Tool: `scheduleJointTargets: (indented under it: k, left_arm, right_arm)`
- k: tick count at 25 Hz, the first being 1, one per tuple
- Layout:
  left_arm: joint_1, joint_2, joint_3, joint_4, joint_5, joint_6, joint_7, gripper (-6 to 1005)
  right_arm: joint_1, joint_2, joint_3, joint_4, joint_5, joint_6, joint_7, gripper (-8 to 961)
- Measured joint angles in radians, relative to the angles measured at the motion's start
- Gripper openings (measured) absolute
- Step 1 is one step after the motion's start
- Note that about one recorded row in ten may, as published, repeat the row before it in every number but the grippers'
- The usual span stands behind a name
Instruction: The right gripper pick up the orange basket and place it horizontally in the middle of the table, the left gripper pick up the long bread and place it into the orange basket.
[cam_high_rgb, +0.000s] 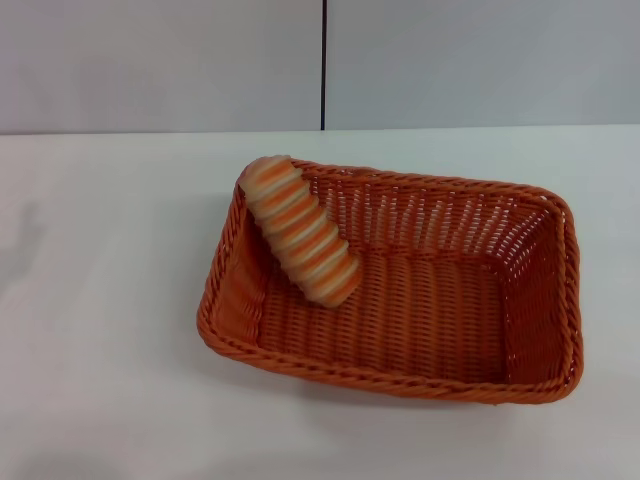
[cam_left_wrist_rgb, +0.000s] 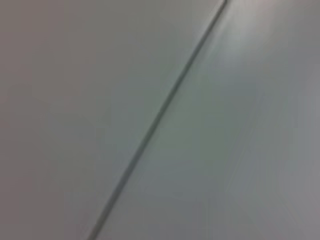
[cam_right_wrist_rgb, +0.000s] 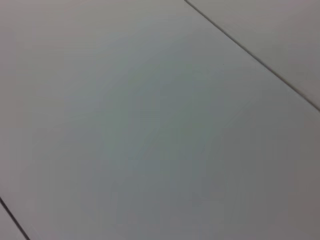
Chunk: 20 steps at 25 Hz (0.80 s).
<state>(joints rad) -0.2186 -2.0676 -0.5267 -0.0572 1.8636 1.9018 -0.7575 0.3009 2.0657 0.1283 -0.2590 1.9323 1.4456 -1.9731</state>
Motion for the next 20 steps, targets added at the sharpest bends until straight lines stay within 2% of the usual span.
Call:
scheduleJointTargets:
  k: [3,4,8,10,12,20]
  left_arm:
    - [0.0,0.0,0.0,0.0,0.0,0.0,0.0,836]
    - [0.036,0.001,-0.042,0.0,0.0,0.021,0.018,835]
    - [0.051,0.002,-0.062,0.001,0.0,0.02,0.019,653]
    - [0.084,-0.001,-0.125,-0.007,-0.001,0.017,0.014,562]
    - [0.088,0.0,-0.126,-0.007,-0.001,0.018,0.008,471]
    - [0.099,0.001,-0.131,-0.008,-0.001,0.025,0.006,209]
  right_arm:
    - [0.0,0.001,0.008,0.007,0.0,0.002,0.0,568]
    - [0.0,0.001,0.012,0.011,0.0,0.003,0.0,568]
    - [0.0,0.002,0.019,0.016,0.001,0.006,0.0,568]
    - [0.0,0.003,0.019,0.019,0.001,0.007,0.002,568]
    - [-0.001,0.003,0.022,0.022,0.001,0.007,0.004,568]
    - [-0.013,0.006,0.028,0.039,0.001,0.013,0.005,568]
